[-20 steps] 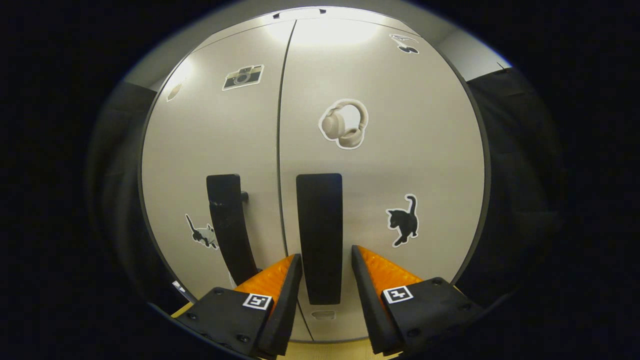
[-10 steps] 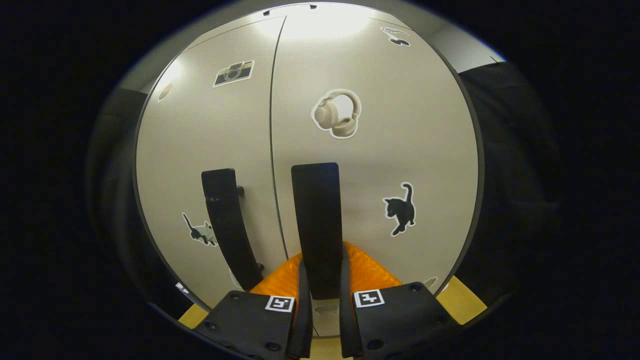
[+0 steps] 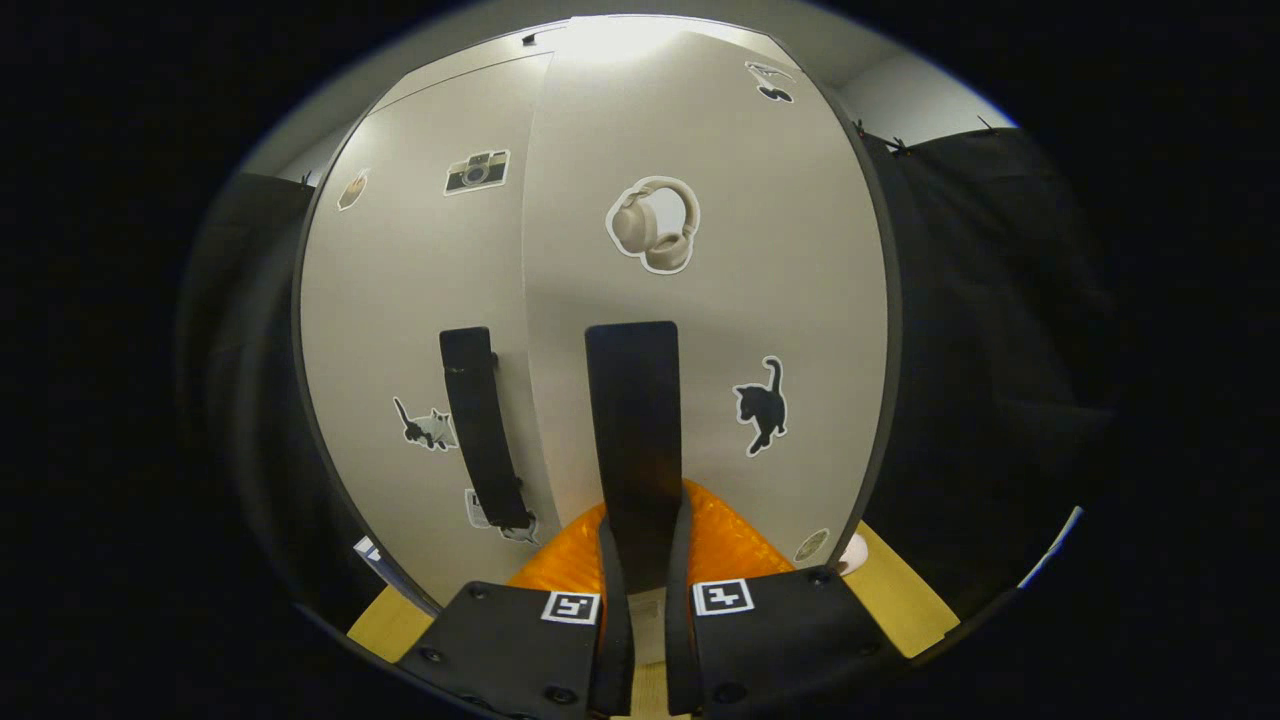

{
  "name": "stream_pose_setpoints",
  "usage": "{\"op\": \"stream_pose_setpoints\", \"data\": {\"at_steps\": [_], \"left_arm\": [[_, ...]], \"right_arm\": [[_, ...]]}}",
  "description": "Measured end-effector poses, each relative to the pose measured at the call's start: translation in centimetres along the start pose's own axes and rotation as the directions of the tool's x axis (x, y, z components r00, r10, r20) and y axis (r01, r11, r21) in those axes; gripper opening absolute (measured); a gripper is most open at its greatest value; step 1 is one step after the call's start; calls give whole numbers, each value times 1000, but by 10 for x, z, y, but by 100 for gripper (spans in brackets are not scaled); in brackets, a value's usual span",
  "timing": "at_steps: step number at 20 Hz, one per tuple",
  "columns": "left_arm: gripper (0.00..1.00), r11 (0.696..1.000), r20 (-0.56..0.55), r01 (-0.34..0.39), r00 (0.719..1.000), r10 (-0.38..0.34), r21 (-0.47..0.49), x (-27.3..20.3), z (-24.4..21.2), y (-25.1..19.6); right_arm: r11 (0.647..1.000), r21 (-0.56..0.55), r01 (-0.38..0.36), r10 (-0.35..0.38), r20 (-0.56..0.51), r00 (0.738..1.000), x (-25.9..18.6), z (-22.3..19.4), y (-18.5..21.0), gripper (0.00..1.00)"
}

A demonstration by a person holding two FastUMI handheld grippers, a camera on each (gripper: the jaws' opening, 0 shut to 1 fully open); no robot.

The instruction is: Open the right door of the double-door shoe cabinet with the right hand, and open the left door with the left hand.

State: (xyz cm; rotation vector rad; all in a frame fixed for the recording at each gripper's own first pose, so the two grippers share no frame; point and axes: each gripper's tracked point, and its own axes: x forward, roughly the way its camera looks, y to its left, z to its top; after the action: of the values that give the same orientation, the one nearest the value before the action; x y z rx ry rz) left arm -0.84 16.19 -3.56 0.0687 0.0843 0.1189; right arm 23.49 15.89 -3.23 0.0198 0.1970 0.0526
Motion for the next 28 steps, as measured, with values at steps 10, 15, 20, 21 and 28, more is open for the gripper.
{"op": "stream_pose_setpoints", "data": {"at_steps": [10,15,20,21,28], "left_arm": [[96,1000,-11,13,1000,-13,-22,-42,3,-19],[94,1000,-8,-5,1000,5,-6,-57,7,-24],[96,999,-9,-8,1000,8,-32,-63,10,-51],[94,1000,-5,-8,1000,7,-30,-64,12,-57],[92,1000,-8,10,1000,-10,-22,-70,14,-107]], "right_arm": [[999,13,-31,31,6,1000,-28,-1,-19,21],[1000,0,-11,11,17,1000,-36,-1,-34,20],[1000,-14,7,-6,31,999,-46,2,-55,19],[1000,-18,9,-8,31,999,-47,1,-60,19],[1000,-17,19,-19,49,999,-47,5,-78,8]]}}
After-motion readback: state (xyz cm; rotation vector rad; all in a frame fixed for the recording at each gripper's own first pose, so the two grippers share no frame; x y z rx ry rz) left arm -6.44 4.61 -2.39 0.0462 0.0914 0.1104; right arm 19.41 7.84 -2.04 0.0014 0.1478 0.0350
